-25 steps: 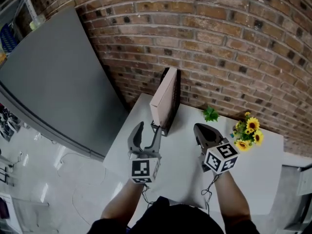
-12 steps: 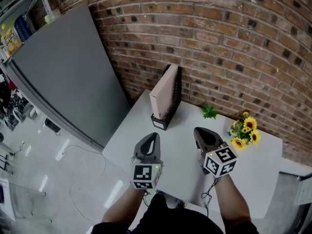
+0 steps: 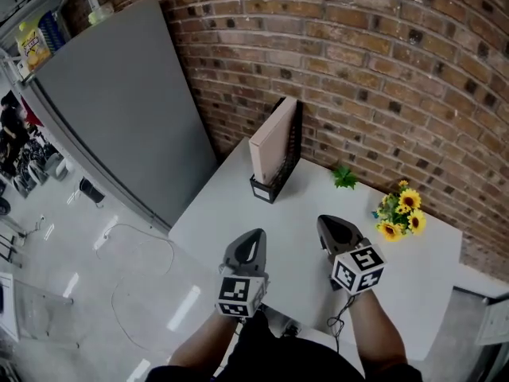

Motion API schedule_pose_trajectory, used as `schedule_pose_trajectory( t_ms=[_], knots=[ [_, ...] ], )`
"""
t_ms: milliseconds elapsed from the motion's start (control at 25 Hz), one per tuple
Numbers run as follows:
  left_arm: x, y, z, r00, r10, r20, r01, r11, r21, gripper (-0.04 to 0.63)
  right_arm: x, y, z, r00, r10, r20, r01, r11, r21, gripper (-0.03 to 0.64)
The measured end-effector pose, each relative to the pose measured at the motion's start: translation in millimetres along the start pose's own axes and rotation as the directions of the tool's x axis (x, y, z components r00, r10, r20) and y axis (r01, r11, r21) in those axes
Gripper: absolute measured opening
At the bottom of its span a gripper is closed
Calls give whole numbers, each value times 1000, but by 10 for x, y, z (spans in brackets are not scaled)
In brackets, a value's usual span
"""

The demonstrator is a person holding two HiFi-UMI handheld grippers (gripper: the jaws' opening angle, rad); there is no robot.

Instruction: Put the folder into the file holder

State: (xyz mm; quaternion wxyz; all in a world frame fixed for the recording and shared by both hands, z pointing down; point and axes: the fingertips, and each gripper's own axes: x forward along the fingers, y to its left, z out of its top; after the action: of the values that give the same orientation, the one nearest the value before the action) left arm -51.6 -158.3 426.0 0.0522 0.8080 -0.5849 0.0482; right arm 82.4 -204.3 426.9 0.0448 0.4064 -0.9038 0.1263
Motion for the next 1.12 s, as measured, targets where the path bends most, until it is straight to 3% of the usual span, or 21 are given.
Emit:
schedule_pose_trajectory(
  t_ms=[400, 1120],
  knots=[
    [-32, -323, -92, 998, -69, -13, 69, 998, -7, 6, -150, -22, -128, 1000, -1, -23, 1, 1000, -14, 3],
    [34, -425, -104, 996, -87, -20, 87, 996, 1, 6, -247, -139, -128, 1000, -14, -18, 14, 1000, 6, 3]
  ],
)
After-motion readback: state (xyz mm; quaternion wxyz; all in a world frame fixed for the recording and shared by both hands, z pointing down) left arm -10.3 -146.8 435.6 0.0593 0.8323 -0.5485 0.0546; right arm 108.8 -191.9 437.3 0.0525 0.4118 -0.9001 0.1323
